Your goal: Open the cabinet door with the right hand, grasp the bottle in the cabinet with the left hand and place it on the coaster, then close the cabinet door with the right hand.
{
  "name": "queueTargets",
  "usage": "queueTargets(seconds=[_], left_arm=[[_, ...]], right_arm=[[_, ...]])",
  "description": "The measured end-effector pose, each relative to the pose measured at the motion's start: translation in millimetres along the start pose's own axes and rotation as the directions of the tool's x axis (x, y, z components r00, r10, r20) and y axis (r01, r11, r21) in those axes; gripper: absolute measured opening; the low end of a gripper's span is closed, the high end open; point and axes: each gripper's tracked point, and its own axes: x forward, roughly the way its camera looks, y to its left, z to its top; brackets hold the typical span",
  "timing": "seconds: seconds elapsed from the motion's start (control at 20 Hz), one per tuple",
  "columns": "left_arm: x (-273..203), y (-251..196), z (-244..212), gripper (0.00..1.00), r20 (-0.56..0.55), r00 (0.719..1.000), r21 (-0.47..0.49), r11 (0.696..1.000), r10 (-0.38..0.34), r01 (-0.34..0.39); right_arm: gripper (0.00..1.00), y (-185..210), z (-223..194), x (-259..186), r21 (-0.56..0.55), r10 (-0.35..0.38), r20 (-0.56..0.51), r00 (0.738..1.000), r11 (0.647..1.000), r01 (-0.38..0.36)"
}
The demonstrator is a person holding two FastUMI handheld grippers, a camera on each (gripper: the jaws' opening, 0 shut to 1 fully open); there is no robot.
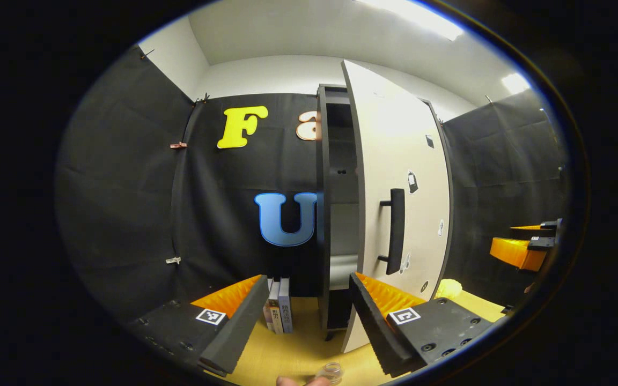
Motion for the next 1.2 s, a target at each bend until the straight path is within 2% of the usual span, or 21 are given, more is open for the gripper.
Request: queueTargets(seconds=[0.35,1.2], left_arm=[[0.5,-4.0,-3.0,0.95,-0.008,1.000,0.012,1.000,0.004,-0.004],[1.8,-8.6,-4.5,0.95,-0.014,1.000,0.008,1.000,0.002,-0.001]], right_arm=[[0.98,-12.0,-2.5,-0.6,0.000,-0.036,-0.011,0.999,0.999,0.036],[0.98,-11.7,-3.9,-3.1,-0.006,-0.034,-0.021,0.999,0.999,0.033]])
